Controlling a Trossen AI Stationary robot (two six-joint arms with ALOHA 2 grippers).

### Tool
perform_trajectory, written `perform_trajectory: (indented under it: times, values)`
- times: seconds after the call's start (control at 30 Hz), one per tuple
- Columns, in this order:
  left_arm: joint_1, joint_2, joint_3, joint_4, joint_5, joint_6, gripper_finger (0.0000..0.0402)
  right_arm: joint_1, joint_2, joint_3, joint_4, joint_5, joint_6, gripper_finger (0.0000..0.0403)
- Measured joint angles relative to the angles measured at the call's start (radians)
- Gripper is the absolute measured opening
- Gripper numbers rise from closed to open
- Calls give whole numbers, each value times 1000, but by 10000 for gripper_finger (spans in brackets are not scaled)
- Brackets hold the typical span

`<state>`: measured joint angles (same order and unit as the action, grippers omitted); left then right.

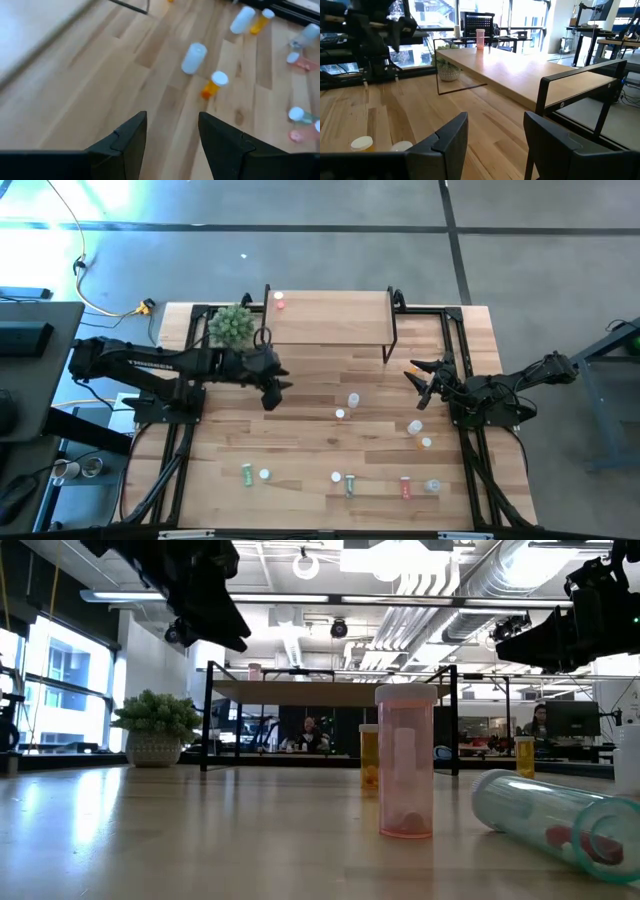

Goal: Pick and place medicine bottles onto shelf by color
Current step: Put the top white pill bottle on the shelf

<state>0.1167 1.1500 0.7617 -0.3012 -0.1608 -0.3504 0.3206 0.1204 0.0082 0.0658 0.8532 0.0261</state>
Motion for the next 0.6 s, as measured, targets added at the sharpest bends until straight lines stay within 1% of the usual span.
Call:
perform_trajectory:
  times: [0.13, 0.3, 0.4, 0.47, 0.6]
  values:
    - [-63, 0, -33, 29, -33, -40, 170, 0, 0, 0, 15, -8, 23, 184]
    - [-128, 0, -107, 122, -40, -105, 170, 0, 0, 2, 23, -104, 103, 184]
    - [-155, 0, -152, 191, -45, -133, 170, 0, 0, 2, 39, -131, 174, 184]
    - [-168, 0, -165, 207, -46, -137, 170, 0, 0, 2, 37, -133, 205, 184]
    - [-185, 0, -170, 210, -57, -127, 170, 0, 0, 2, 61, -133, 210, 184]
